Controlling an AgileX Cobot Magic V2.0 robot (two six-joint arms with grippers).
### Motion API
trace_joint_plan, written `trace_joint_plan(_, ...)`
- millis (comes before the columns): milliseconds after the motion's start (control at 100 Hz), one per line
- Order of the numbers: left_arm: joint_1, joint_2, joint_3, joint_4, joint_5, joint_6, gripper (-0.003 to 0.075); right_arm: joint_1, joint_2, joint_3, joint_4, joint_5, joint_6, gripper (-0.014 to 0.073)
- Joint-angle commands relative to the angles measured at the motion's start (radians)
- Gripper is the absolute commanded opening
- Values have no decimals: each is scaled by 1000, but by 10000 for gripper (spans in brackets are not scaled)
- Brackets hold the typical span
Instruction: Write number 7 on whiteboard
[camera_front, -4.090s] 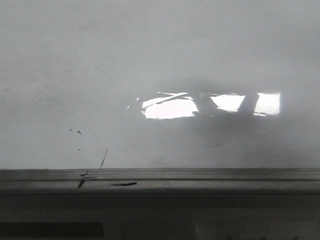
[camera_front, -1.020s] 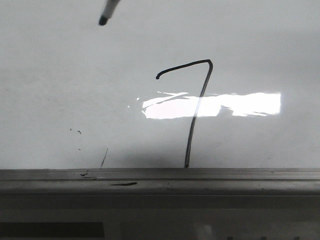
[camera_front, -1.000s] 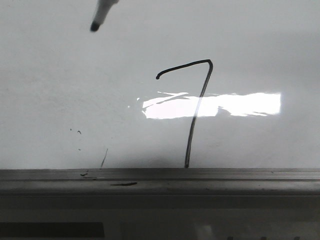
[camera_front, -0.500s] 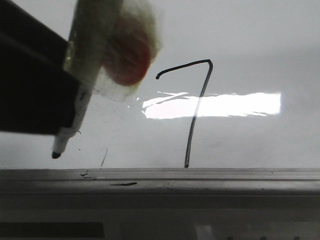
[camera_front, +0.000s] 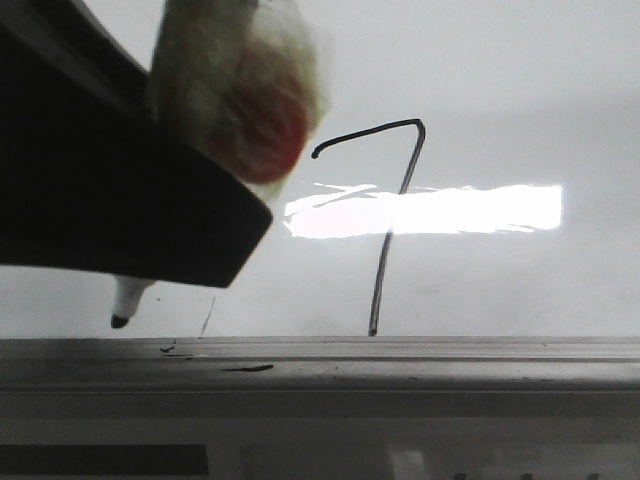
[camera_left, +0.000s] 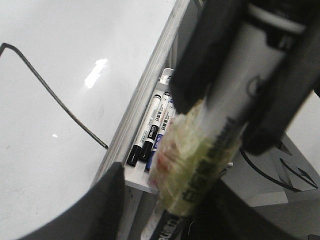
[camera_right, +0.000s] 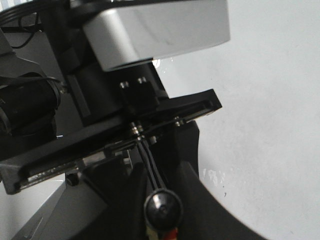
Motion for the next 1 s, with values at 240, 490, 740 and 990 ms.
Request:
trace_joint_plan(240, -6, -8, -34, -24, -36, 5, -20, -3, -5, 3, 8, 35, -11, -71)
trace_joint_plan(490, -6, -8, -30, -56, -18, 5, -20, -3, -5, 3, 14, 1, -7, 160)
trace_joint_plan(740, -1, 5, -22, -98, -6, -9, -20, -3, -100, -31, 14, -111, -7, 624)
trace_joint_plan(990, -1, 97, -22, -175, -189, -280, -20, -3, -282, -92, 12, -303, -7, 561)
